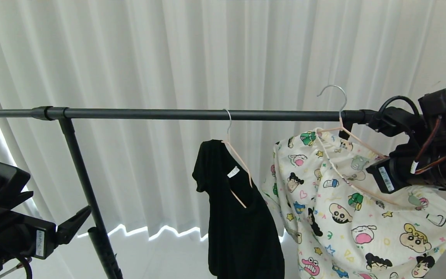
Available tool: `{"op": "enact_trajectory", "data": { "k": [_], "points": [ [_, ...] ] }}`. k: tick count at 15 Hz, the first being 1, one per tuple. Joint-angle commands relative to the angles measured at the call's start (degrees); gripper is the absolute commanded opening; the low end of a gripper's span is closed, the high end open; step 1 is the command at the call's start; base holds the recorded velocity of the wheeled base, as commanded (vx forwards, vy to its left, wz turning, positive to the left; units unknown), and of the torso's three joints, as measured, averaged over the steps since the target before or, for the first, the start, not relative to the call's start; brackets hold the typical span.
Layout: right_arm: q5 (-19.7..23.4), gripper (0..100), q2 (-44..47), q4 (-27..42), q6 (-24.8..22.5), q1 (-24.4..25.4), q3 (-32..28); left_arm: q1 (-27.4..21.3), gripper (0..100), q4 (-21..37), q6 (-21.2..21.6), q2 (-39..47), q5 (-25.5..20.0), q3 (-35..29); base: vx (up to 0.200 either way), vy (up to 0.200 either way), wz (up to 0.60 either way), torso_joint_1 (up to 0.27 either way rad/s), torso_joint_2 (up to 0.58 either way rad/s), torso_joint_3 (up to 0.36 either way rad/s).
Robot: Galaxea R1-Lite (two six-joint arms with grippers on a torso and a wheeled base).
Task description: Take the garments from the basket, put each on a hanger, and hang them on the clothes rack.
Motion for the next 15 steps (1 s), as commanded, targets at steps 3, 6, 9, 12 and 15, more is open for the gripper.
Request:
{"op": "enact_trajectory", "data": {
  "k": [3, 6, 9, 12, 15],
  "points": [
    [0.0, 0, 6.6, -2.2, 2.1, 0.1, -0.9, 0.0, 100, 0.0, 0.2, 0.3, 0.0, -0.4, 0.000, 0.000, 0.00, 0.000, 0.00, 0.000],
    [0.0, 0, 8.7, -2.2, 2.3, 0.1, -1.9, 0.0, 100, 0.0, 0.2, 0.4, 0.0, -0.6, 0.000, 0.000, 0.00, 0.000, 0.00, 0.000],
    [0.0, 0, 9.8, -2.1, 2.2, 0.1, -2.1, 0.0, 100, 0.0, 0.2, 0.3, 0.0, -0.6, 0.000, 0.000, 0.00, 0.000, 0.00, 0.000],
    [0.0, 0, 10.5, -2.2, 2.3, 0.2, -2.3, -0.1, 100, 0.0, 0.2, 0.4, -0.1, -0.6, 0.000, 0.000, 0.00, 0.000, 0.00, 0.000],
    [0.0, 0, 10.6, -2.1, 2.3, 0.6, -2.3, -0.1, 100, 0.0, 0.2, 0.3, -0.1, -0.6, 0.000, 0.000, 0.00, 0.000, 0.00, 0.000]
  ]
}}
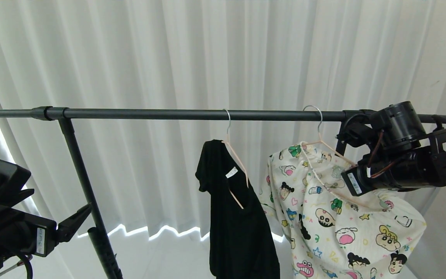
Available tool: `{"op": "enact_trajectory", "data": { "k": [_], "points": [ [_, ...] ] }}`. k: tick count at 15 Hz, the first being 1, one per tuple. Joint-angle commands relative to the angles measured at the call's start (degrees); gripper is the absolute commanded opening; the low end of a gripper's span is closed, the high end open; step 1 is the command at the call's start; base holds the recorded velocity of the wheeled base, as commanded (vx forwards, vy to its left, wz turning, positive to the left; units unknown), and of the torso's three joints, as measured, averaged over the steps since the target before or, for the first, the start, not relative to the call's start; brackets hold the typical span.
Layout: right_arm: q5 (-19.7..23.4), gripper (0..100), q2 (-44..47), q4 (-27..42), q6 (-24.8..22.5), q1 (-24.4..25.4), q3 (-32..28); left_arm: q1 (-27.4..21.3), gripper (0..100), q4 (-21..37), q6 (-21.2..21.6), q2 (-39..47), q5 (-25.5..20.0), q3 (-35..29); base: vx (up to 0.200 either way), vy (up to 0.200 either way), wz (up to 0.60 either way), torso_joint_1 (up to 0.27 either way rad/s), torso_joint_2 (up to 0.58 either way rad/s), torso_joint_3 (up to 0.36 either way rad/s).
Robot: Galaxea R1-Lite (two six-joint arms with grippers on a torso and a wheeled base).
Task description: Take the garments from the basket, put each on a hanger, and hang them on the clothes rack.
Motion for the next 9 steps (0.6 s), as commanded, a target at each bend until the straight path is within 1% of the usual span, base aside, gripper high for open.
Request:
{"op": "enact_trajectory", "data": {
  "k": [1, 2, 3, 5, 7, 9],
  "points": [
    [-0.1, 0, 0.1, 0.1, 0.0, 0.5, 0.1, 0.0, 100, 0.0, 0.0, 0.0, 0.0, 0.0, 0.000, 0.000, 0.00, 0.000, 0.00, 0.000],
    [-0.1, 100, 0.0, 0.3, 0.1, 0.8, 0.1, 0.0, 100, 0.0, 0.0, 0.0, 0.0, 0.0, 0.000, 0.000, 0.00, 0.000, 0.00, 0.000],
    [-0.1, 100, -0.3, 0.3, 0.4, 1.3, 0.1, 0.0, 100, 0.0, 0.0, 0.0, 0.0, 0.0, 0.000, 0.000, 0.00, 0.000, 0.00, 0.000],
    [-0.1, 100, -1.2, 0.0, 2.8, 2.2, -0.1, 0.0, 100, 0.0, -0.1, 0.1, 0.0, 0.0, 0.000, 0.000, 0.00, 0.000, 0.00, 0.000],
    [-0.1, 100, -4.8, 0.1, 4.6, 3.0, -0.4, 0.1, 100, 0.0, -0.2, 0.0, 0.0, 0.1, 0.000, 0.000, 0.00, 0.000, 0.00, 0.000],
    [-0.3, 100, -10.4, 1.0, 4.8, 2.9, 0.3, 0.2, 100, 0.0, -0.2, -0.2, 0.1, 0.1, 0.000, 0.000, 0.00, 0.000, 0.00, 0.000]
  ]
}}
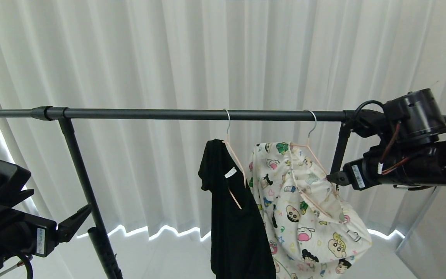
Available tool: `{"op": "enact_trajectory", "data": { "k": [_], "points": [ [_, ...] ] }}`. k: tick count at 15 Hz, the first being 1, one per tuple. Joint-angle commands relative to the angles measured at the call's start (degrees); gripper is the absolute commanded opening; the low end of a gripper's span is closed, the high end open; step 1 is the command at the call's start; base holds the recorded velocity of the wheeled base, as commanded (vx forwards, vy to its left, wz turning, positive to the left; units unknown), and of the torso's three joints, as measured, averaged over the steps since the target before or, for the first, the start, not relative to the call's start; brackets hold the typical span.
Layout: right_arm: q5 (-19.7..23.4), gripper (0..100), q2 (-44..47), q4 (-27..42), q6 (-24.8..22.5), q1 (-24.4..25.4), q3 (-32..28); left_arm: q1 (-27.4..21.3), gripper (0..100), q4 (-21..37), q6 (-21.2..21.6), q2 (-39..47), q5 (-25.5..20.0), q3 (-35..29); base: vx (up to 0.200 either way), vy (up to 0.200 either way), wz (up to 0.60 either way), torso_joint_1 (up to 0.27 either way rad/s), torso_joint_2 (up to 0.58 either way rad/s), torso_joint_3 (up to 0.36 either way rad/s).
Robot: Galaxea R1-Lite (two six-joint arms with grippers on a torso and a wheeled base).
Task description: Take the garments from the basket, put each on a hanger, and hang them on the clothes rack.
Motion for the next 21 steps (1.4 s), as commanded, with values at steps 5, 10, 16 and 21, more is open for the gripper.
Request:
{"op": "enact_trajectory", "data": {
  "k": [5, 10, 16, 21],
  "points": [
    [-7.4, 100, -13.9, 5.1, -2.9, -1.2, 5.8, 0.7, 100, 0.0, 0.0, 0.2, 0.3, 0.0, -0.080, 0.000, 0.00, 0.000, 0.00, 0.001],
    [-14.0, 100, -14.6, 5.0, -6.6, -1.7, 8.4, 1.6, 100, 0.0, 0.0, 0.1, 0.3, 0.0, -0.200, 0.000, 0.00, -0.002, 0.00, 0.004],
    [-14.2, 100, -17.0, 4.9, -6.6, -1.7, 9.1, 1.9, 100, 0.0, -0.3, 0.2, 0.3, 0.9, -0.200, 0.000, 0.00, 0.001, 0.00, 0.001],
    [-15.7, 100, -19.3, 4.9, -6.8, -1.7, 11.5, 1.9, 100, 0.0, -0.4, 0.1, 0.3, 1.1, -0.160, 0.000, 0.00, 0.001, 0.00, 0.005]
  ]
}}
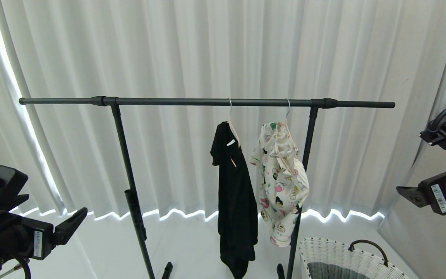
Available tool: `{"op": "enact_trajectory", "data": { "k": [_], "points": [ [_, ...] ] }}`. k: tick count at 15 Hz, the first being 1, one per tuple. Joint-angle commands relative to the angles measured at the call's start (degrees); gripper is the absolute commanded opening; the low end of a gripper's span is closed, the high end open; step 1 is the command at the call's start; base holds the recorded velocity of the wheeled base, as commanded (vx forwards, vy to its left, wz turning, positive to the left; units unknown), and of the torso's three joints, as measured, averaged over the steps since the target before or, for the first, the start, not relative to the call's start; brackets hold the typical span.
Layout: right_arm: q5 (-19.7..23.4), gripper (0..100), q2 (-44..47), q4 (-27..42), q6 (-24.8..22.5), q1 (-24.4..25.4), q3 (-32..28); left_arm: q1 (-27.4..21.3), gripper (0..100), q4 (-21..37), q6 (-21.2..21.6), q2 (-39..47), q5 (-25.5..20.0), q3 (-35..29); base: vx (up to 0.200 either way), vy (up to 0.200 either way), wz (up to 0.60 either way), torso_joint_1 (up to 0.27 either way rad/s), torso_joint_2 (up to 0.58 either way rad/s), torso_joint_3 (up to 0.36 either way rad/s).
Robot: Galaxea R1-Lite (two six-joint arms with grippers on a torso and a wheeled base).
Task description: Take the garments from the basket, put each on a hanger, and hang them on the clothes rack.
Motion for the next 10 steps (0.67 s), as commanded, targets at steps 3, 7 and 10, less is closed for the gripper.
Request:
{"op": "enact_trajectory", "data": {
  "k": [3, 7, 10],
  "points": [
    [0.0, 100, -0.7, 0.0, 0.0, -0.3, 0.4, 0.0, 100, 0.0, -0.1, -0.1, 0.0, 0.0, 0.000, 0.000, 0.00, 0.000, 0.00, 0.000],
    [0.0, 100, -1.0, 0.0, 0.0, -0.3, 1.1, 0.0, 100, 0.0, -0.1, -0.5, 0.0, 0.2, 0.000, 0.100, 0.00, 0.001, 0.00, 0.002],
    [0.0, 100, -1.2, 0.0, 0.0, -0.5, 1.3, 0.0, 100, 0.0, -0.1, -0.4, 0.0, 0.1, 0.000, 0.200, 0.00, 0.001, 0.00, -0.001]
  ]
}}
